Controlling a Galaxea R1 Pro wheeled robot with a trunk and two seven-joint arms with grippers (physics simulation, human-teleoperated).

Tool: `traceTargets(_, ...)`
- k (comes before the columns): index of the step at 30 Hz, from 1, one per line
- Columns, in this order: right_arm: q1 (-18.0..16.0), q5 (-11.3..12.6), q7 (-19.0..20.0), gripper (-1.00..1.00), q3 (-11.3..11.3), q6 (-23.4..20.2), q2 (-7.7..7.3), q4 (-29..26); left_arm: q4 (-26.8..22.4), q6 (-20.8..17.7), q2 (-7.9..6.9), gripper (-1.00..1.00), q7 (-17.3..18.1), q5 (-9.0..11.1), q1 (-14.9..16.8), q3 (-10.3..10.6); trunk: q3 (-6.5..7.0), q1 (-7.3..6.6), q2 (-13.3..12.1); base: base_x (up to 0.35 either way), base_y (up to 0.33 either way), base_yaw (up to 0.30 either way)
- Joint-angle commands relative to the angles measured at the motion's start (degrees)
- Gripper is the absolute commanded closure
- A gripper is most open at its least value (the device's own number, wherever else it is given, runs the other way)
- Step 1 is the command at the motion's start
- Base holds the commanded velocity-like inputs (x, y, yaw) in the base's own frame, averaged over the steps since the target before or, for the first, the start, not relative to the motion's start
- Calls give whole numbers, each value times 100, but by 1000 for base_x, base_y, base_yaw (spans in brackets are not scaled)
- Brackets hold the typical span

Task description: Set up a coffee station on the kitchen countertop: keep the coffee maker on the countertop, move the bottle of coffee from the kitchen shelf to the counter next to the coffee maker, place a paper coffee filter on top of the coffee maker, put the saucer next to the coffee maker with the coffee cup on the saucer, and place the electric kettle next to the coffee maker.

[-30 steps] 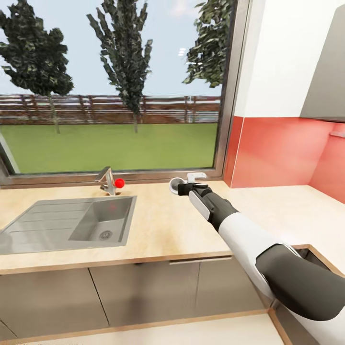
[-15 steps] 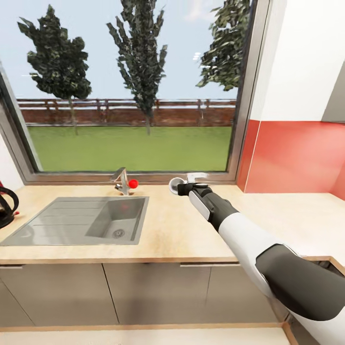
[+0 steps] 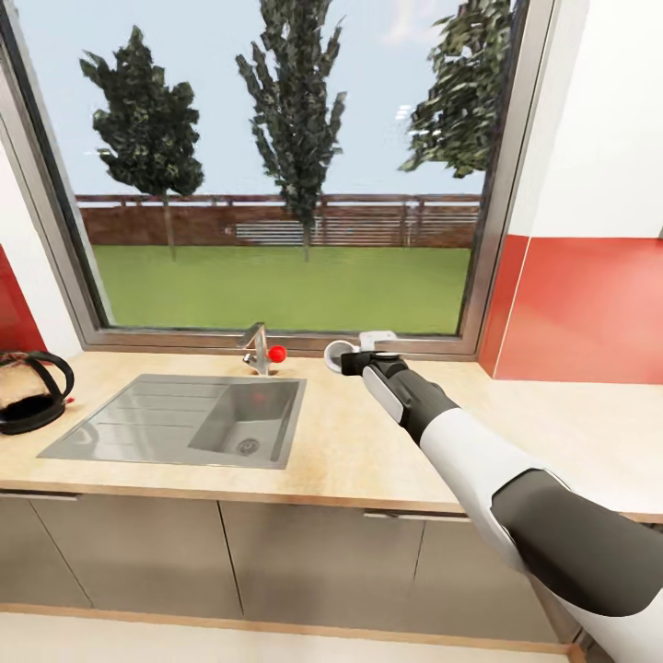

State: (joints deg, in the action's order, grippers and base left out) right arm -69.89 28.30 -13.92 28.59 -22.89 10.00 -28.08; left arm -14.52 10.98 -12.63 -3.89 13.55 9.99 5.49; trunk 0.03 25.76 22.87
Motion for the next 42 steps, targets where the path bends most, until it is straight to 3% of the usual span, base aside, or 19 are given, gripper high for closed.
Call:
traceTargets(1, -4, 44, -48, 100, 24, -14, 0, -6, 2, 19, -9, -100, -28, 42, 0, 49, -2, 2, 4, 0, 0, 12)
traceTargets(4, 37, 36, -49, 100, 17, -35, 0, -16, 41, 13, -45, -100, -25, 18, -2, 49, -2, 2, 4, 0, 0, 5)
traceTargets(18, 897, -13, -38, 100, 36, 113, 0, -6, 367, 18, -81, -100, -24, 32, 9, 46, -2, 2, 4, -265, 39, 0)
traceTargets(21, 1048, -22, -34, 100, 40, 414, 0, -17, 370, 19, -73, -100, -24, 33, 11, 45, -2, 2, 4, -269, 22, 0)
traceTargets(27, 1403, -39, -32, 100, 41, 1854, 0, -14, 371, 23, -64, -100, -24, 42, 12, 47, -2, 2, 4, -100, 4, 0)
traceTargets(30, 1509, -61, -32, 100, 50, 2271, 0, -15, 365, 21, -62, -100, -24, 42, 12, 48, -2, 2, 4, -13, 1, 0)
traceTargets(33, 1557, -226, -32, 100, 255, 2453, 0, -21, 364, 21, -54, -100, -24, 42, 12, 49, -2, 2, 4, -4, 0, 0)
traceTargets(38, 1581, -430, -41, 100, 1026, 2536, 0, -71, 363, 20, -32, -100, -24, 47, 12, 48, -2, 2, 4, -1, 0, 0)
traceTargets(42, 1668, -439, 113, 100, 1251, 2431, 0, -528, 361, 19, -25, -100, -24, 47, 12, 48, -2, 2, 4, 0, 0, 0)
